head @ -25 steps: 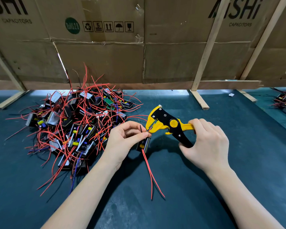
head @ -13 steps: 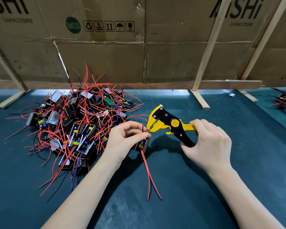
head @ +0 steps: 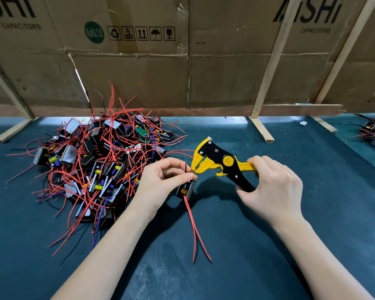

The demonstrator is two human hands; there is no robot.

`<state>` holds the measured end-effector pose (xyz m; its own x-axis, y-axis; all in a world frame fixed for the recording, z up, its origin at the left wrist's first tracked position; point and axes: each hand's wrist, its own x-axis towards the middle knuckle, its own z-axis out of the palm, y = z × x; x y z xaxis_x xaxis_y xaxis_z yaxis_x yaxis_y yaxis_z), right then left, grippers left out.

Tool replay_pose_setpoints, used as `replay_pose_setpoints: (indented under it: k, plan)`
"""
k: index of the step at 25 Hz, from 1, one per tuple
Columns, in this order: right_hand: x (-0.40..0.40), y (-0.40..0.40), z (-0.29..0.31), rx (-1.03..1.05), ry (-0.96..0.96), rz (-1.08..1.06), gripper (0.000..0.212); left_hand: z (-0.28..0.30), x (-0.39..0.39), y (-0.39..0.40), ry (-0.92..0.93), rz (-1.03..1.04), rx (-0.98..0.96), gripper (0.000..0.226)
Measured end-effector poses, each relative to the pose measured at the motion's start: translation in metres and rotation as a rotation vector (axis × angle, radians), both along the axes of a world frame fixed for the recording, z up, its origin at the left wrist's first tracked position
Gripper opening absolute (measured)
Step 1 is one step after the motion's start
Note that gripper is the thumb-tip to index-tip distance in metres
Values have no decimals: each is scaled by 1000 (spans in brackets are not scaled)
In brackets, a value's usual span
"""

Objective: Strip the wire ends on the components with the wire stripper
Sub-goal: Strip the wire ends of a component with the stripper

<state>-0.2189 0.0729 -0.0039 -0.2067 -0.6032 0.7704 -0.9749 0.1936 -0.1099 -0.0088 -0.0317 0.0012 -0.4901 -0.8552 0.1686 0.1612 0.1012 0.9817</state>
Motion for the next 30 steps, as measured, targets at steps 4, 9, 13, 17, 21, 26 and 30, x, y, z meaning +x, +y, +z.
replay_pose_setpoints:
  k: [4,9,13,17,21,26,30]
  plan:
    - [0,0,0,-6,0,1,31,1,1,0,-4,-12,-7,15]
    - [-2,0,0,5,-10,4,32,2,1,1,-11,-16,-19,16]
    - [-1,1,0,13,-15,6,29,2,2,1,-13,-19,-21,15]
    - [-1,2,2,19,-14,5,26,3,1,1,-11,-22,-20,15]
    - [0,3,2,46,-34,10,26,3,1,2,-8,-22,-20,15]
    - [2,2,2,57,-55,25,27,2,0,2,-14,-25,-8,15]
    - [4,2,0,37,-50,-3,24,1,2,2,-2,-23,-6,14]
